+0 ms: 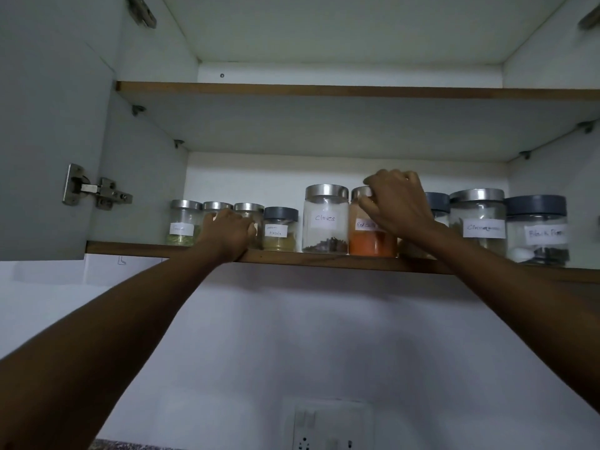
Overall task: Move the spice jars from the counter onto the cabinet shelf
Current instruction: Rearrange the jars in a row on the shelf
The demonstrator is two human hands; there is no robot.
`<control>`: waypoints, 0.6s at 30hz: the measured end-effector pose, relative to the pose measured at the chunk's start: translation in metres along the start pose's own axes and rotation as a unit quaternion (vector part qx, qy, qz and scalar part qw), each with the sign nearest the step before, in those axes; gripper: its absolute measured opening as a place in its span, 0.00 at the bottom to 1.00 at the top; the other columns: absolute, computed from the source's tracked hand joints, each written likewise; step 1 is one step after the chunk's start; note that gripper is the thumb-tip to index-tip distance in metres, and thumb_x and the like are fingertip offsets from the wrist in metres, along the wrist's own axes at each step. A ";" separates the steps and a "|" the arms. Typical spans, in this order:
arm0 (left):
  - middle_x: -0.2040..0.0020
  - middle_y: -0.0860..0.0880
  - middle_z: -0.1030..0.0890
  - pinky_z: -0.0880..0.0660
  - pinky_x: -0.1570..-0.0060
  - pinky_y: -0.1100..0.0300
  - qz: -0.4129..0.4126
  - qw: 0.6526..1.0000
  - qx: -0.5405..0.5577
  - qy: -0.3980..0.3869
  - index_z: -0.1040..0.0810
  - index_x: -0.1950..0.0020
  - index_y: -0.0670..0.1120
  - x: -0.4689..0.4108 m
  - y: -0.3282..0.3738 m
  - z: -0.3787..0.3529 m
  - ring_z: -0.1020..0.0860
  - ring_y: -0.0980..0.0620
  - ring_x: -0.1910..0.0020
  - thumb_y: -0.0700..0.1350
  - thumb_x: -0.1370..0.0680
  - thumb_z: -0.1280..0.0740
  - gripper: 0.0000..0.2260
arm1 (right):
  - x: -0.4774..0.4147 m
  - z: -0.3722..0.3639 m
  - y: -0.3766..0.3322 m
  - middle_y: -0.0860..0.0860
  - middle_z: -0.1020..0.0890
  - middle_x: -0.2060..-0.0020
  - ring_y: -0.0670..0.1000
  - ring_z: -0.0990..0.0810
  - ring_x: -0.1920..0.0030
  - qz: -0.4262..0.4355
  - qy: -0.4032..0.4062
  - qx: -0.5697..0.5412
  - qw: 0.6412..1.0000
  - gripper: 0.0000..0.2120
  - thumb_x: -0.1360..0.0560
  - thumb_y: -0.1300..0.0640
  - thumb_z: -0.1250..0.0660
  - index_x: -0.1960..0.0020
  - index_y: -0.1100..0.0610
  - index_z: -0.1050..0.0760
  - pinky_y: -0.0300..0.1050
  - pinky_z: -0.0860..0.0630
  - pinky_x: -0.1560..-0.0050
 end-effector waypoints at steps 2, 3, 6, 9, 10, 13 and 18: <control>0.38 0.45 0.24 0.36 0.38 0.47 -0.006 1.000 -0.027 -0.002 0.26 0.37 0.47 0.000 0.004 0.004 0.32 0.46 0.35 0.47 0.18 0.50 0.17 | 0.002 0.000 -0.002 0.57 0.20 0.53 0.56 0.24 0.52 0.003 -0.009 -0.003 1.000 0.15 0.25 0.53 0.43 0.50 0.62 0.23 0.51 0.38 0.40; 0.37 0.45 0.25 0.35 0.37 0.47 -0.011 0.999 -0.037 0.001 0.28 0.35 0.46 0.000 0.007 0.008 0.32 0.45 0.35 0.47 0.18 0.48 0.16 | 0.002 0.001 -0.003 0.57 0.20 0.54 0.56 0.24 0.53 0.000 -0.016 -0.008 1.000 0.14 0.25 0.53 0.42 0.51 0.62 0.24 0.51 0.38 0.39; 0.35 0.44 0.26 0.33 0.39 0.50 -0.065 0.996 -0.041 0.037 0.33 0.30 0.45 -0.003 0.032 0.022 0.30 0.45 0.36 0.45 0.20 0.42 0.18 | 0.002 -0.001 -0.006 0.57 0.21 0.53 0.56 0.24 0.53 -0.003 -0.040 -0.007 0.999 0.15 0.26 0.51 0.39 0.48 0.62 0.25 0.49 0.33 0.47; 0.35 0.44 0.26 0.34 0.38 0.50 -0.118 0.982 0.057 0.139 0.36 0.28 0.44 0.000 0.069 0.042 0.26 0.45 0.40 0.44 0.21 0.40 0.22 | 0.002 0.001 -0.007 0.56 0.22 0.51 0.56 0.25 0.51 -0.009 -0.052 -0.020 0.998 0.17 0.27 0.50 0.37 0.46 0.62 0.26 0.46 0.32 0.58; 0.35 0.44 0.26 0.37 0.35 0.50 -0.129 0.971 0.094 0.180 0.35 0.28 0.44 0.001 0.081 0.049 0.27 0.45 0.39 0.46 0.21 0.40 0.22 | 0.002 0.001 -0.007 0.56 0.23 0.52 0.55 0.25 0.51 -0.008 -0.056 -0.022 0.998 0.17 0.27 0.50 0.37 0.46 0.62 0.26 0.45 0.33 0.60; 0.30 0.45 0.30 0.47 0.29 0.49 -0.149 0.953 0.153 0.215 0.36 0.27 0.45 -0.006 0.111 0.068 0.33 0.48 0.32 0.53 0.22 0.39 0.25 | 0.000 0.004 -0.005 0.55 0.23 0.54 0.55 0.25 0.53 0.001 -0.067 -0.024 0.997 0.16 0.29 0.50 0.37 0.49 0.61 0.26 0.44 0.36 0.62; 0.22 0.46 0.46 0.66 0.31 0.37 -0.140 0.986 0.025 0.087 0.29 0.32 0.50 -0.034 0.122 0.076 0.49 0.46 0.24 0.66 0.25 0.41 0.28 | -0.006 0.006 -0.004 0.55 0.23 0.52 0.54 0.26 0.52 0.016 -0.122 -0.021 0.992 0.18 0.30 0.50 0.34 0.46 0.61 0.27 0.44 0.36 0.60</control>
Point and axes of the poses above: each hand's wrist, its own x-axis away from the middle knuckle, its own z-axis out of the back of the hand, y = z × x, the point moved 6 cm from there along -x, towards the middle knuckle
